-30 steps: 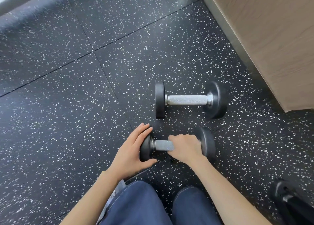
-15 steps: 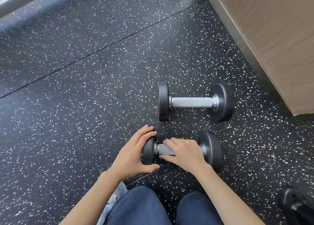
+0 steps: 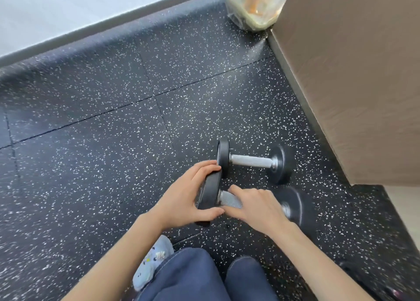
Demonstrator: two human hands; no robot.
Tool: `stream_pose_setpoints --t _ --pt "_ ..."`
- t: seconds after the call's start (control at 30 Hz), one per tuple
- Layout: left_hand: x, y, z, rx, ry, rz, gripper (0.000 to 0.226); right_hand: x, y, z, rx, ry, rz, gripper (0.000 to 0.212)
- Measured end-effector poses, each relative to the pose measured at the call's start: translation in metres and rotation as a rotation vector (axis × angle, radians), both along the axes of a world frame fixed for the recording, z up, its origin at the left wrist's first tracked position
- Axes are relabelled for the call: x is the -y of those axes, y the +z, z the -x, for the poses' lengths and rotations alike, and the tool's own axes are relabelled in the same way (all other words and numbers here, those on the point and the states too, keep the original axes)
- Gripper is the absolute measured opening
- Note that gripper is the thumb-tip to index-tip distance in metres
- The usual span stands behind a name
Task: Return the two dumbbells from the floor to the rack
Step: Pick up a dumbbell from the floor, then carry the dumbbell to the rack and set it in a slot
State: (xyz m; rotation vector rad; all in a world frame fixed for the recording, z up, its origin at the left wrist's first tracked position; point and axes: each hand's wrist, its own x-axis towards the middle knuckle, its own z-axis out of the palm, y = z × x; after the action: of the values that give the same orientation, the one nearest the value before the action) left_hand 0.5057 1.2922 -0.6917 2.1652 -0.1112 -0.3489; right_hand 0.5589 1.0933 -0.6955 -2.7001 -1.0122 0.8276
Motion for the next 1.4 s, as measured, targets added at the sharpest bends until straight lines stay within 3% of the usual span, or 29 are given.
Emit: stream_pose_setpoints --t 0.17,0.47,0.7,0.83,1.1,1.4 --pt "-0.02 0.144 0.014 0.037 0.041 -0.034 0.088 -0.023 0.152 -0.013 0.013 0.145 0.091 0.048" --pt "-0.043 0.435 0.089 0.098 0.29 -0.038 0.087 -0.074 0.444 0.017 0.029 0.431 0.06 0.049" --pt "-0.068 0.589 0.16 0.261 0.623 0.001 0.079 -0.144 0.61 0.041 0.131 0.774 0.005 0.049" --pt "-0.104 0.642 0.192 0.328 0.774 -0.002 0.062 -0.202 0.667 0.058 0.171 0.926 -0.031 0.047" --pt "-0.212 0.725 0.268 0.437 0.994 -0.093 0.061 -0.35 0.761 0.117 0.277 1.131 -0.14 0.041" --pt "-0.305 0.766 0.35 0.448 1.172 -0.227 0.062 -0.483 0.788 0.194 0.328 1.315 -0.235 0.043"
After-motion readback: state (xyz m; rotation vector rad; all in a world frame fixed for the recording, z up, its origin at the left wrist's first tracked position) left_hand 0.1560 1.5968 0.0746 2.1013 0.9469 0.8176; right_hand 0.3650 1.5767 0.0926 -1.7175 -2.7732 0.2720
